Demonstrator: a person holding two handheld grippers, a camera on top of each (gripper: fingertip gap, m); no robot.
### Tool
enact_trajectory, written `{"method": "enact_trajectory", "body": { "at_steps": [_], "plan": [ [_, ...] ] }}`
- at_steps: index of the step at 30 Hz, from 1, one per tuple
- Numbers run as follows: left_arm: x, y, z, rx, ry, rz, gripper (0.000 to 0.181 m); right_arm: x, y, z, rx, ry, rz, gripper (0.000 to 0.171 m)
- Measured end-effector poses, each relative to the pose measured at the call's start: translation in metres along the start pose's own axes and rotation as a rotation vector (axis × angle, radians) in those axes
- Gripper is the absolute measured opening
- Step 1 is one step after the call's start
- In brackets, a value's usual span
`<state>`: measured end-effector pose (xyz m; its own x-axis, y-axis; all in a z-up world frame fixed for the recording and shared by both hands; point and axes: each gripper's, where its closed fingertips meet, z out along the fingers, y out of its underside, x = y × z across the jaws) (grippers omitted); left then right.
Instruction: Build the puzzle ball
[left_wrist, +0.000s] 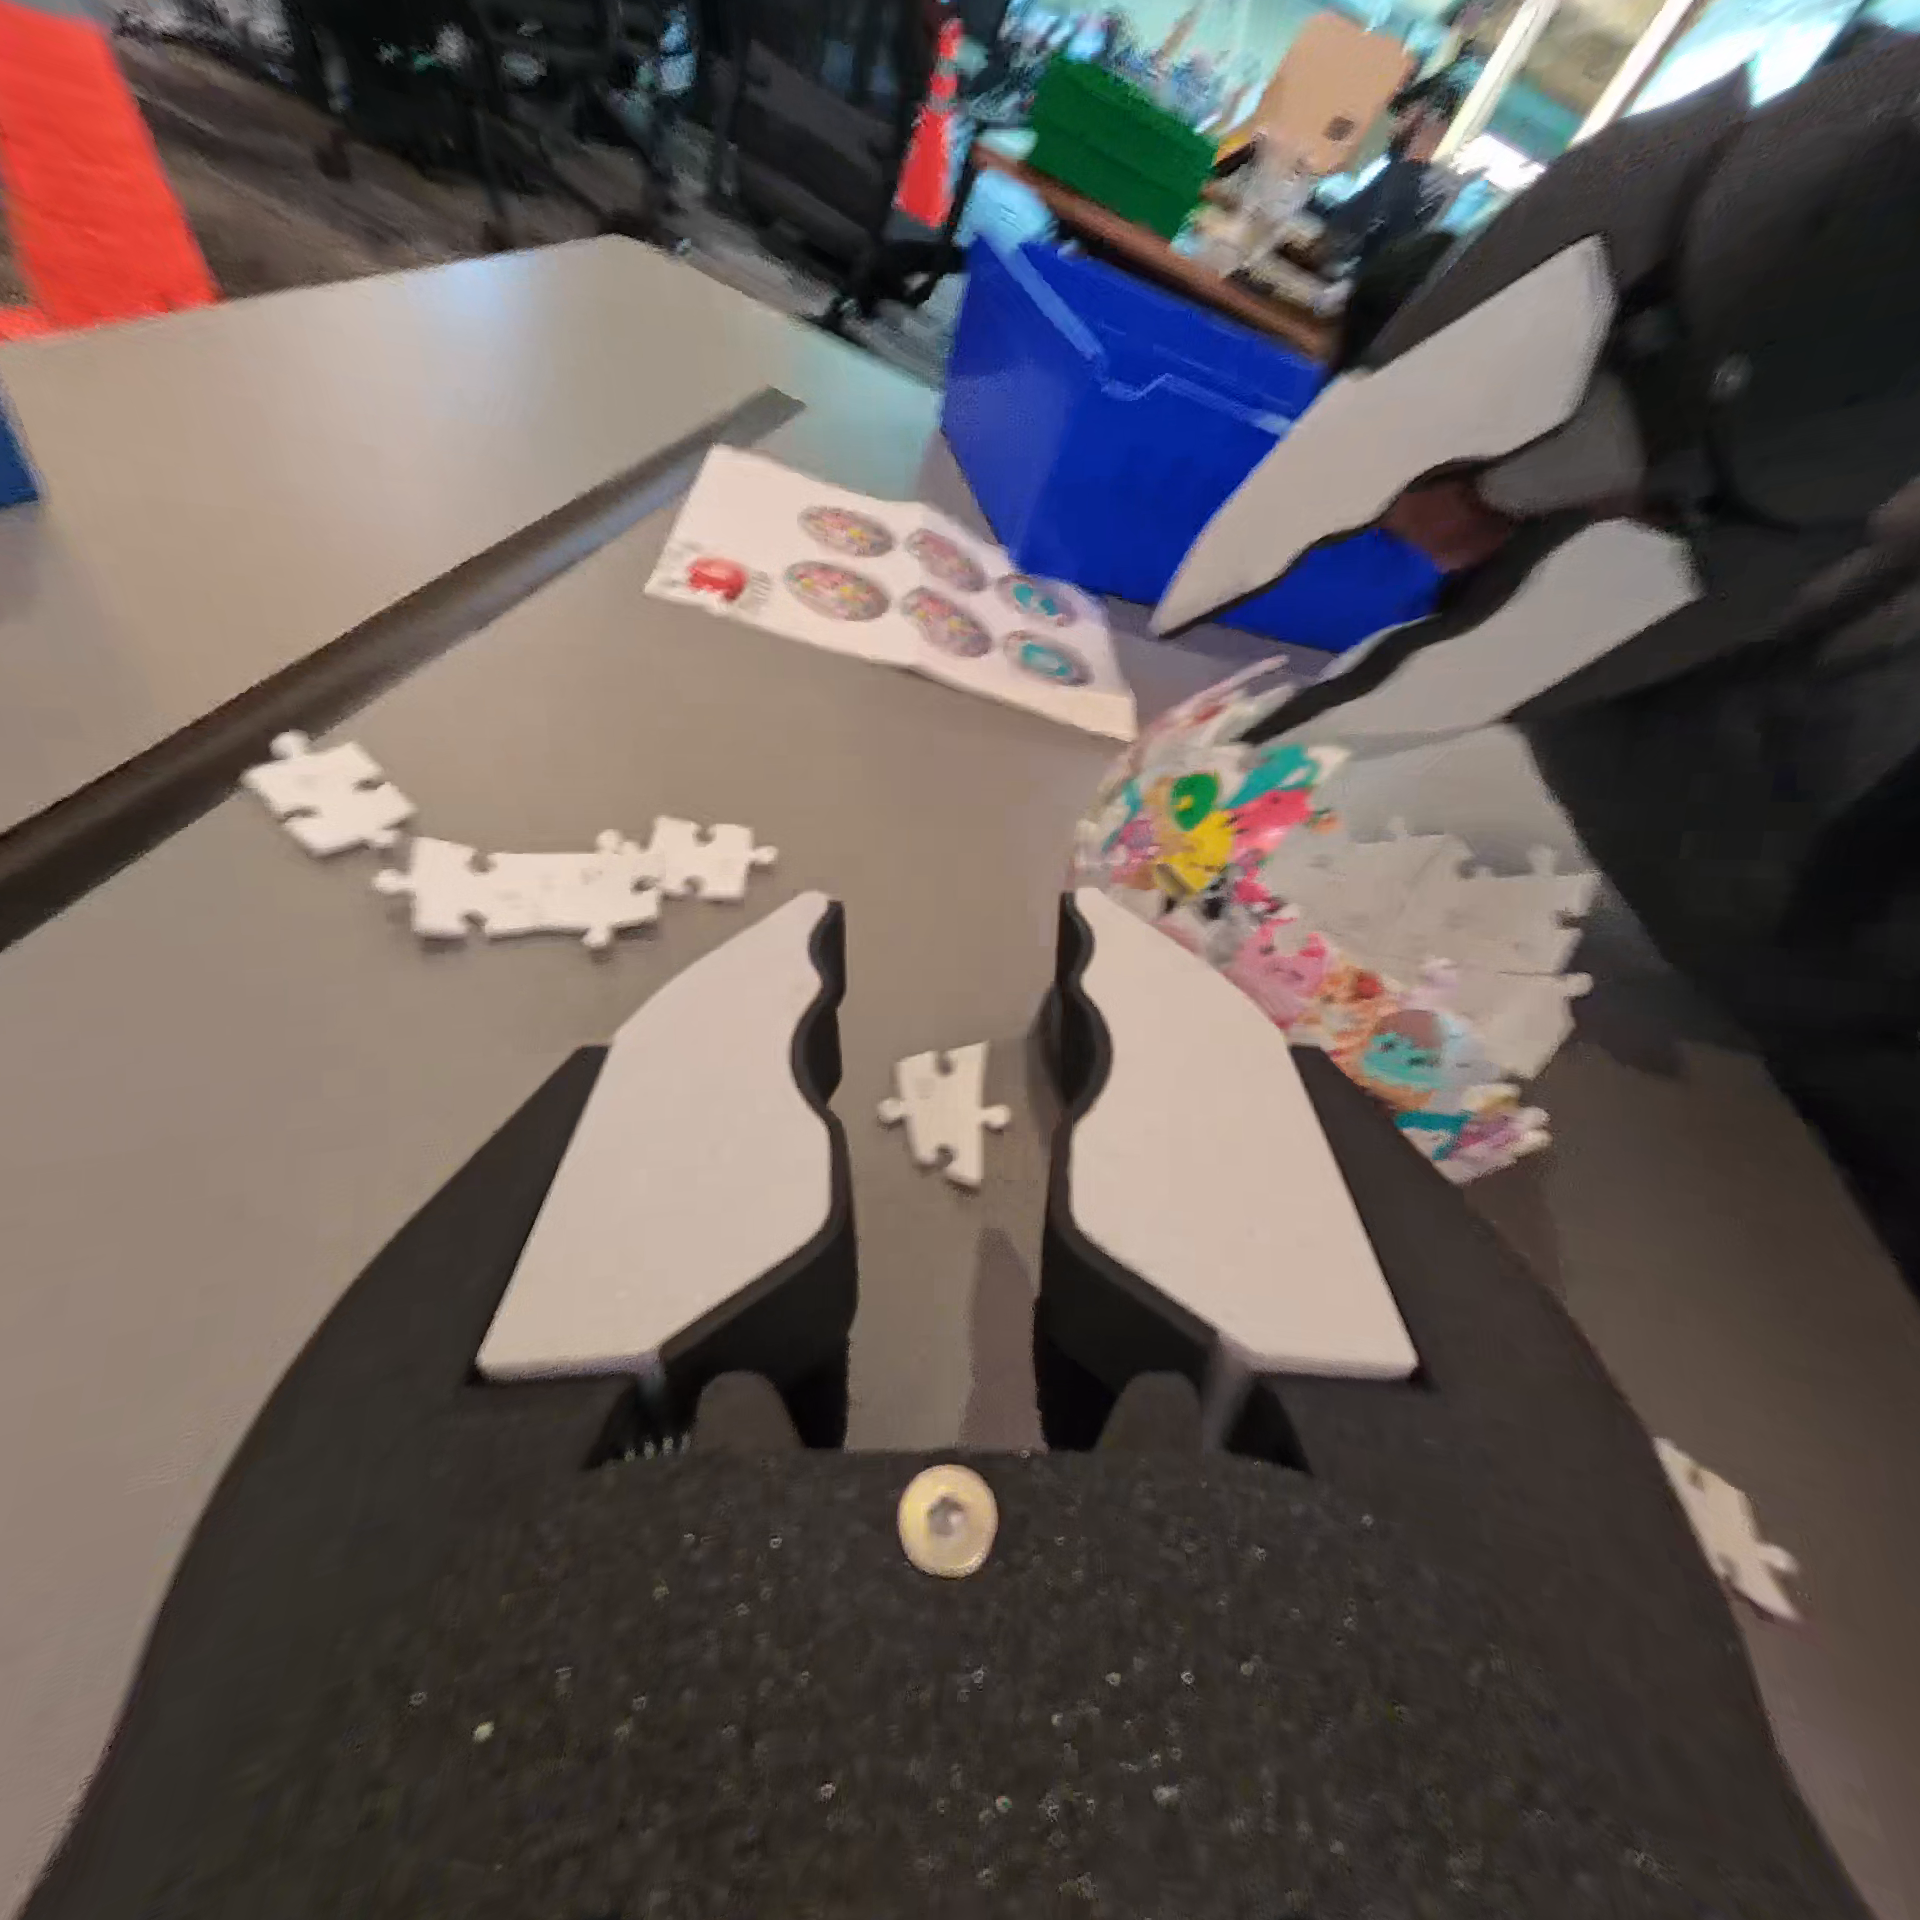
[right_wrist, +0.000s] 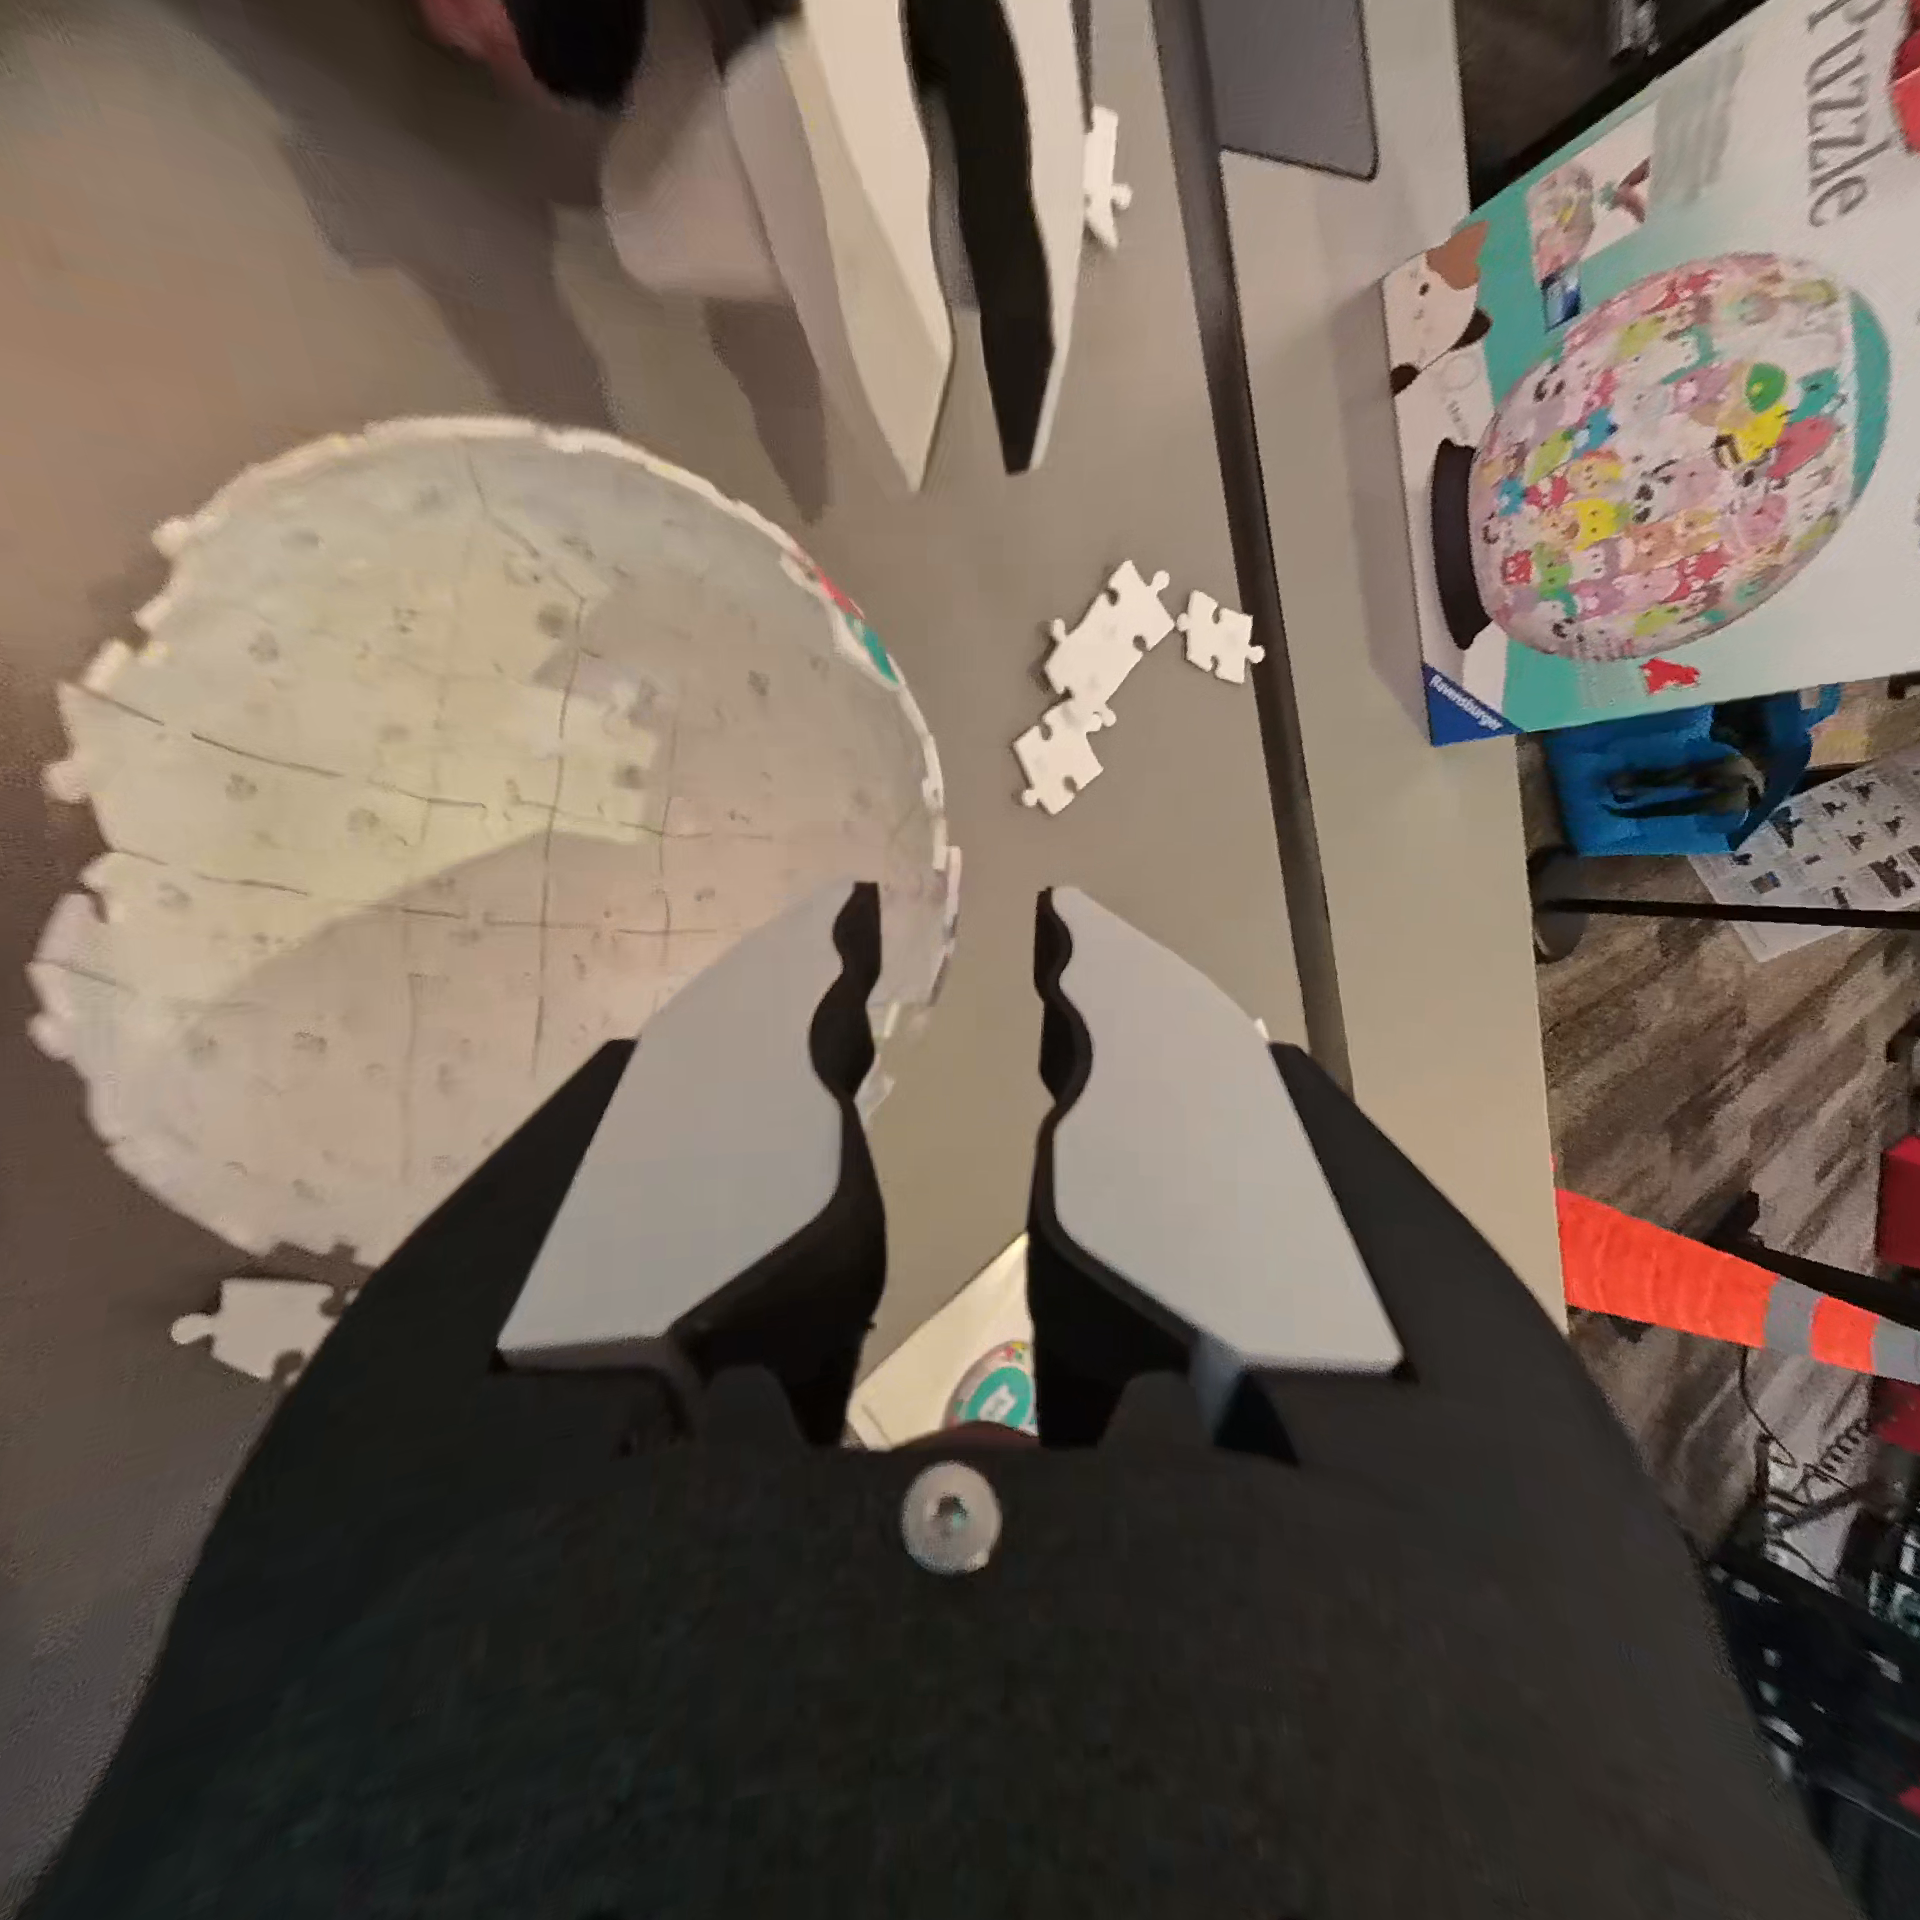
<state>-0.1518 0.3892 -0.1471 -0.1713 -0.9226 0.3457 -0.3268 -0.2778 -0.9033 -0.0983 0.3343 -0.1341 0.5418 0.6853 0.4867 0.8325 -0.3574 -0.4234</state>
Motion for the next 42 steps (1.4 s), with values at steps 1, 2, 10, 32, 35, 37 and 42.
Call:
{"method": "enact_trajectory", "body": {
  "at_steps": [1, 2, 10, 32, 35, 37, 42],
  "plan": [
    [0.003, -0.005, -0.001, 0.043, 0.008, 0.008, 0.038, 0.002, 0.002, 0.002, -0.019, -0.005, -0.009, 0.027],
    [0.004, -0.008, -0.002, 0.07, -0.002, 0.017, 0.038, 0.001, 0.004, 0.003, -0.03, -0.019, -0.013, 0.025],
    [0.007, 0.005, 0.01, -0.017, -0.014, 0.052, 0.039, 0.0, 0.007, 0.007, -0.023, -0.035, -0.015, 0.018],
    [0.009, 0.01, 0.014, -0.05, -0.02, 0.076, 0.038, -0.005, -0.002, 0.01, 0.021, 0.015, -0.039, 0.004],
    [0.009, 0.01, 0.014, -0.052, -0.02, 0.075, 0.039, -0.005, -0.002, 0.009, 0.02, 0.023, -0.055, 0.004],
    [0.009, 0.01, 0.014, -0.054, -0.02, 0.078, 0.039, -0.006, -0.002, 0.009, 0.025, 0.015, -0.057, 0.004],
    [0.008, 0.01, 0.014, -0.051, -0.02, 0.072, 0.039, -0.005, -0.002, 0.007, 0.033, 0.007, -0.03, 0.004]
  ]
}}
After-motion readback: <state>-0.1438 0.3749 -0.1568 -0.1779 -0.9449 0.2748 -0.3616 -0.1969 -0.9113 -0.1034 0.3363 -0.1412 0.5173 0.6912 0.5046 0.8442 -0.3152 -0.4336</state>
